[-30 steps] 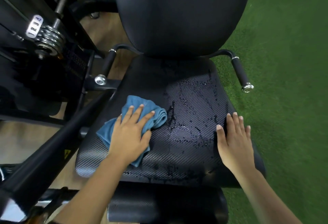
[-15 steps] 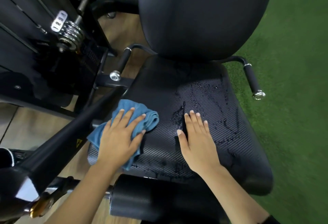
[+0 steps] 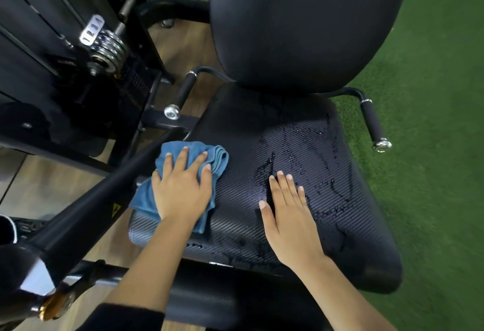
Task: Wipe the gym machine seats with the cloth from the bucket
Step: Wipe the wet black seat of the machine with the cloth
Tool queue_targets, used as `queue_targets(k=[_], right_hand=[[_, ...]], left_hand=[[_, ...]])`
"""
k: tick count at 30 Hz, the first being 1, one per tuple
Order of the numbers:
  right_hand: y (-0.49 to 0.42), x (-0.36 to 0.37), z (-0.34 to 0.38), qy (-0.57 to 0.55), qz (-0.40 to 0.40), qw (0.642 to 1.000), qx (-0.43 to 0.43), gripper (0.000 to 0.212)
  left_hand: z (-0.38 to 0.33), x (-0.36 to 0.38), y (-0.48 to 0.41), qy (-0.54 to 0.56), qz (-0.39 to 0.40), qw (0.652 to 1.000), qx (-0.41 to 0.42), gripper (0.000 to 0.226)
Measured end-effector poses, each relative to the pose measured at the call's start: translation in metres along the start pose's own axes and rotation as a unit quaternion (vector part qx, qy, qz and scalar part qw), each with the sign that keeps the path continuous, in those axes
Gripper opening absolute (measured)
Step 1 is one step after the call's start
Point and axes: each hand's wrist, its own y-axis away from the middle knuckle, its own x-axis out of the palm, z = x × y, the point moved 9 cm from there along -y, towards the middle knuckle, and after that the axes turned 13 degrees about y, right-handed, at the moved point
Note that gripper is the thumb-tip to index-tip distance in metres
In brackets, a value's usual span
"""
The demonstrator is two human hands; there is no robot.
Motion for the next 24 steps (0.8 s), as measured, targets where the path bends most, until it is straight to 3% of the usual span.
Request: queue_targets(k=[8,14,17,21,24], right_hand=[[-0.001,-0.003,-0.005,-0.017,-0.005,1.0,0.013,0.072],[-0.003,-0.005,-0.003,-0.018,-0.003,1.0,0.015,0.072],[-0.004,-0.004,-0.004,-0.018,-0.005,1.0,0.015,0.071],[-0.004,-0.005,-0.003,-0.027,-0.013,0.999,0.021,0.07],[-0.005,-0.005,-0.004,-0.031,-0.01,0.999,0.023,0.069]], left_hand=[[-0.015,0.012,0.026,-0.019,0.025,0.993,0.111,0.053],[-0.032,0.011,0.023,0.025,0.051,0.996,0.07,0.071],[-0.031,0.009,0.016,0.089,0.034,0.995,0.003,0.074],[-0.039,0.021,0.009,-0.007,0.032,0.999,-0.001,0.06],[-0.038,0.026,0.015,-0.029,0.051,0.997,0.041,0.058]])
